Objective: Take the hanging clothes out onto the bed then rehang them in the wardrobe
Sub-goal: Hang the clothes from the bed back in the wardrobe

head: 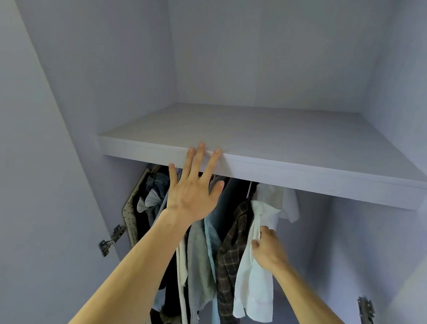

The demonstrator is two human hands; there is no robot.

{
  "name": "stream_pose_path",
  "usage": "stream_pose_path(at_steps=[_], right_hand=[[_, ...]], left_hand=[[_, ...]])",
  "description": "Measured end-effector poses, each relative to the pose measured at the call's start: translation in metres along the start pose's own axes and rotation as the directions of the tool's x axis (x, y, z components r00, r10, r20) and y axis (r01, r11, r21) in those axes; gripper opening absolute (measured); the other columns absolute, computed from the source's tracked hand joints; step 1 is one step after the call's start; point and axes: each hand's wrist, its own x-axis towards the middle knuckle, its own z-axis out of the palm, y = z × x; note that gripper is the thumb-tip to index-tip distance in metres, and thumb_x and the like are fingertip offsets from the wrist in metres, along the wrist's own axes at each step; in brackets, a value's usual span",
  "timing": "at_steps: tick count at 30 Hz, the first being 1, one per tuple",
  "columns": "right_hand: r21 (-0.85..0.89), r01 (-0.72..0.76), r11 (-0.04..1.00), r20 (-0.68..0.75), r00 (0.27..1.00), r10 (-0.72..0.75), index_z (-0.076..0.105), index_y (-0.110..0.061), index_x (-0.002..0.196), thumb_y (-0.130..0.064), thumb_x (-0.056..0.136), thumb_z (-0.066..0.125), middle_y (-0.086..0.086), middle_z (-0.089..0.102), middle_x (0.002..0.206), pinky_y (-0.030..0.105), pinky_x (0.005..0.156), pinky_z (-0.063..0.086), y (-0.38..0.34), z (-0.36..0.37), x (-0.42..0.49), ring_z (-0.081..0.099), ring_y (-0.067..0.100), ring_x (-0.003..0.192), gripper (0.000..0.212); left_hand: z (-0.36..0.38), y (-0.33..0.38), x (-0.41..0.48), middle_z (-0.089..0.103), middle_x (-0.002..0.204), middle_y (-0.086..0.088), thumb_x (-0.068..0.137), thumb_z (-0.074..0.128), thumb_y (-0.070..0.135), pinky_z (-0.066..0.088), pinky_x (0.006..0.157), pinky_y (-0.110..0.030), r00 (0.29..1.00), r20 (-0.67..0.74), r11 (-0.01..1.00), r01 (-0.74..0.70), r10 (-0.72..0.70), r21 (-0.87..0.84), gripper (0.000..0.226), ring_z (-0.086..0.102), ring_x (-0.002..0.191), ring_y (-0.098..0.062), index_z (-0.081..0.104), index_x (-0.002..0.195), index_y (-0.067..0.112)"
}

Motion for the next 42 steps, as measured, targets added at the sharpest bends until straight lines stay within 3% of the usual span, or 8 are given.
stream_pose_path(at_steps=[5,8,13,20,26,30,37,42], right_hand=[[0.161,0.023,0.987,-0.065,0.998,-0.012,0.047,-0.020,0.131,-0.021,0.101,0.047,0.003,0.052,0.131,0.028,0.083,0.050,0.002,0.001,-0.053,0.060,0.020,0.104,0.031],[0.289,0.157,0.944,-0.130,0.984,-0.124,0.054,-0.029,0.130,-0.024,0.100,0.051,-0.008,0.057,0.133,0.027,0.096,0.045,-0.011,0.004,-0.097,0.054,0.014,0.118,0.031],[0.246,0.408,0.879,-0.200,0.909,-0.366,0.065,-0.030,0.122,-0.029,0.098,0.055,-0.021,0.059,0.120,0.016,0.094,0.036,-0.051,0.009,-0.187,0.048,0.004,0.118,0.026],[0.292,0.641,0.709,0.052,0.730,-0.681,0.061,-0.036,0.130,-0.037,0.097,0.057,-0.023,0.051,0.135,0.020,0.112,0.028,-0.118,0.069,-0.326,0.036,0.000,0.135,0.033],[0.345,0.843,0.412,0.281,0.326,-0.903,0.060,-0.038,0.130,-0.040,0.097,0.057,-0.019,0.051,0.142,0.020,0.112,0.023,-0.186,0.134,-0.458,0.034,0.003,0.140,0.034],[0.439,0.882,0.170,0.344,0.010,-0.939,0.060,-0.035,0.133,-0.040,0.096,0.057,-0.018,0.051,0.143,0.027,0.119,0.025,-0.222,0.161,-0.556,0.027,0.002,0.143,0.037],[0.594,0.763,-0.254,0.349,-0.529,-0.773,0.054,-0.041,0.137,-0.046,0.098,0.051,-0.021,0.046,0.147,0.027,0.119,0.022,-0.250,0.183,-0.727,0.022,0.003,0.147,0.040],[0.723,0.546,-0.424,0.283,-0.793,-0.539,0.050,-0.040,0.140,-0.049,0.099,0.043,-0.019,0.041,0.151,0.031,0.121,0.024,-0.238,0.188,-0.824,0.019,0.007,0.149,0.042]], left_hand=[[-0.003,-0.004,-0.060,-0.018,0.166,0.003,0.102,0.039,0.046,0.003,0.121,-0.060,0.986,0.155,0.998,0.062,-0.059,-0.015,0.073,-0.012,0.154,-0.022,-0.011,0.157,0.040],[-0.007,-0.016,-0.120,-0.019,0.165,0.004,0.102,0.042,0.044,0.001,0.122,-0.058,0.967,0.236,0.994,0.108,-0.100,-0.024,0.071,-0.015,0.153,-0.022,-0.003,0.157,0.043],[-0.031,-0.042,-0.242,-0.021,0.165,0.005,0.103,0.044,0.041,-0.003,0.123,-0.056,0.910,0.335,0.968,0.249,-0.245,0.032,0.068,-0.018,0.152,-0.021,0.002,0.157,0.044],[-0.093,-0.071,-0.477,-0.019,0.165,0.004,0.101,0.045,0.042,0.001,0.121,-0.055,0.687,0.366,0.773,0.608,-0.627,0.183,0.071,-0.015,0.153,-0.022,0.001,0.156,0.047],[-0.167,-0.065,-0.689,-0.011,0.167,0.005,0.099,0.045,0.045,0.004,0.123,-0.052,0.335,0.235,0.389,0.888,-0.912,0.246,0.069,-0.009,0.154,-0.019,0.006,0.156,0.046],[-0.214,-0.013,-0.817,0.001,0.168,0.003,0.099,0.043,0.047,0.006,0.123,-0.053,0.007,0.074,0.025,0.971,-0.997,0.239,0.066,-0.002,0.154,-0.019,0.009,0.156,0.046],[-0.256,0.135,-0.973,-0.003,0.167,0.004,0.102,0.037,0.050,0.004,0.122,-0.055,-0.538,-0.045,-0.539,0.837,-0.842,0.095,0.065,-0.002,0.154,-0.022,0.006,0.158,0.041],[-0.250,0.242,-1.012,-0.001,0.167,0.005,0.102,0.038,0.051,0.005,0.122,-0.055,-0.772,-0.110,-0.774,0.632,-0.625,-0.039,0.066,0.001,0.154,-0.021,0.005,0.158,0.040]])
